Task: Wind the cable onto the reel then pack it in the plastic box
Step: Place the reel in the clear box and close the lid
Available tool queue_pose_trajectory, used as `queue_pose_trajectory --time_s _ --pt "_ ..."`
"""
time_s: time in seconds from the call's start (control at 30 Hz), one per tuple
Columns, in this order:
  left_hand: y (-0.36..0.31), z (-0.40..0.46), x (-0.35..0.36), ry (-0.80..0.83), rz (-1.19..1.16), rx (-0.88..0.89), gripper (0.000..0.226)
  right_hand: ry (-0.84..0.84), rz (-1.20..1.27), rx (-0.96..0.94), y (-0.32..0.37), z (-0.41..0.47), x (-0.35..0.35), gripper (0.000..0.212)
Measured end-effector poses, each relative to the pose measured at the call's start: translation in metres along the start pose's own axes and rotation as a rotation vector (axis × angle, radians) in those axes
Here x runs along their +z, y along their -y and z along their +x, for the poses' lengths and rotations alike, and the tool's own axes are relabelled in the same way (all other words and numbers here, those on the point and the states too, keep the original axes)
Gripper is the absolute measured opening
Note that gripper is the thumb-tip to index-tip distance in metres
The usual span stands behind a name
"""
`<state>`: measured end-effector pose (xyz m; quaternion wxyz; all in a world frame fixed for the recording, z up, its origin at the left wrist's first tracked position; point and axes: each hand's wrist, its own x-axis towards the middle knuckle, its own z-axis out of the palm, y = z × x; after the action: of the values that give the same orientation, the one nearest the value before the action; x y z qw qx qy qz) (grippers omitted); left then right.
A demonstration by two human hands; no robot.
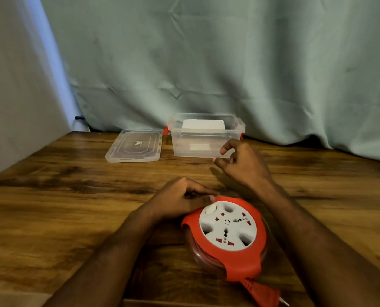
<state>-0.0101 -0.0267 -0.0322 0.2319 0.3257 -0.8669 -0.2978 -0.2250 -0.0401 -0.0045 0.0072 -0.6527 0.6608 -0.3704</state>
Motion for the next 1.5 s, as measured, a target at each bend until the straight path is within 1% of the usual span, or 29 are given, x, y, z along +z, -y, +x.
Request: queue_pose_trajectory --time_s 0.07,0.1,0.17,0.23,0.27,0.3,0.33,0.4,0.47,0.5,0.57,0.63,0.73,0.8,0.93,1.03,1.17,1.27,1.3,1.37,1.4,1.47,1.5 --pt "0.001 0.001 0.004 -0.062 -0.016 0.0 0.028 -0.102 0.094 0.051 -0.005 0.003 0.001 0.026" --pt "0.002 0.003 0.005 -0.144 -0.039 -0.017 0.028 -0.169 0.174 0.087 -0.008 0.004 0.002 0.028" --pt "0.011 0.013 0.005 -0.433 -0.127 -0.072 0.03 -0.281 0.361 0.154 -0.016 0.006 0.008 0.038" --pt "0.027 0.031 -0.003 -0.715 -0.32 -0.135 0.029 -0.312 0.506 0.194 -0.022 0.01 0.019 0.057" --pt "0.036 0.041 -0.009 -0.806 -0.405 -0.181 0.033 -0.29 0.567 0.208 -0.026 0.013 0.026 0.067" --pt "0.044 0.05 -0.015 -0.852 -0.468 -0.24 0.039 -0.258 0.623 0.229 -0.029 0.018 0.031 0.078" --pt "0.048 0.058 -0.02 -0.859 -0.518 -0.292 0.045 -0.232 0.664 0.263 -0.032 0.025 0.035 0.086" --pt "0.058 0.072 -0.025 -0.788 -0.596 -0.349 0.05 -0.201 0.714 0.346 -0.036 0.038 0.041 0.096" --pt "0.059 0.084 -0.026 -0.686 -0.671 -0.35 0.05 -0.159 0.755 0.381 -0.041 0.046 0.045 0.095" --pt "0.062 0.089 -0.025 -0.656 -0.673 -0.353 0.05 -0.129 0.748 0.376 -0.042 0.047 0.047 0.092" --pt "0.064 0.092 -0.025 -0.664 -0.629 -0.357 0.049 -0.099 0.69 0.35 -0.048 0.046 0.052 0.092" --pt "0.067 0.088 -0.026 -0.659 -0.661 -0.353 0.044 -0.096 0.667 0.347 -0.049 0.043 0.053 0.093" --pt "0.067 0.073 -0.031 -0.672 -0.708 -0.36 0.048 -0.118 0.695 0.345 -0.036 0.031 0.041 0.08" --pt "0.066 0.062 -0.032 -0.706 -0.681 -0.362 0.053 -0.136 0.712 0.351 -0.03 0.02 0.036 0.073" --pt "0.049 0.035 -0.023 -0.719 -0.602 -0.343 0.052 -0.157 0.744 0.36 -0.023 -0.011 0.023 0.059" --pt "0.044 0.012 -0.014 -0.739 -0.567 -0.309 0.048 -0.182 0.792 0.388 -0.023 -0.031 0.014 0.055" --pt "0.029 -0.019 -0.003 -0.694 -0.504 -0.324 0.058 -0.196 0.846 0.429 -0.02 -0.06 0.003 0.052" --pt "0.007 -0.034 -0.001 -0.672 -0.434 -0.284 0.051 -0.171 0.871 0.441 -0.016 -0.076 -0.005 0.051" --pt "0.003 -0.037 -0.001 -0.664 -0.417 -0.279 0.047 -0.154 0.86 0.443 -0.014 -0.08 -0.007 0.049" --pt "0.002 -0.041 0.001 -0.667 -0.386 -0.284 0.047 -0.094 0.796 0.465 -0.007 -0.088 -0.013 0.046" --pt "0.004 -0.043 0.001 -0.693 -0.355 -0.285 0.05 -0.048 0.74 0.484 -0.004 -0.091 -0.016 0.05" --pt "0.01 -0.045 0.001 -0.792 -0.248 -0.294 0.061 0.098 0.557 0.51 0.005 -0.099 -0.029 0.07" --pt "0.014 -0.046 0.0 -0.833 -0.208 -0.283 0.068 0.195 0.404 0.475 0.009 -0.1 -0.038 0.08"
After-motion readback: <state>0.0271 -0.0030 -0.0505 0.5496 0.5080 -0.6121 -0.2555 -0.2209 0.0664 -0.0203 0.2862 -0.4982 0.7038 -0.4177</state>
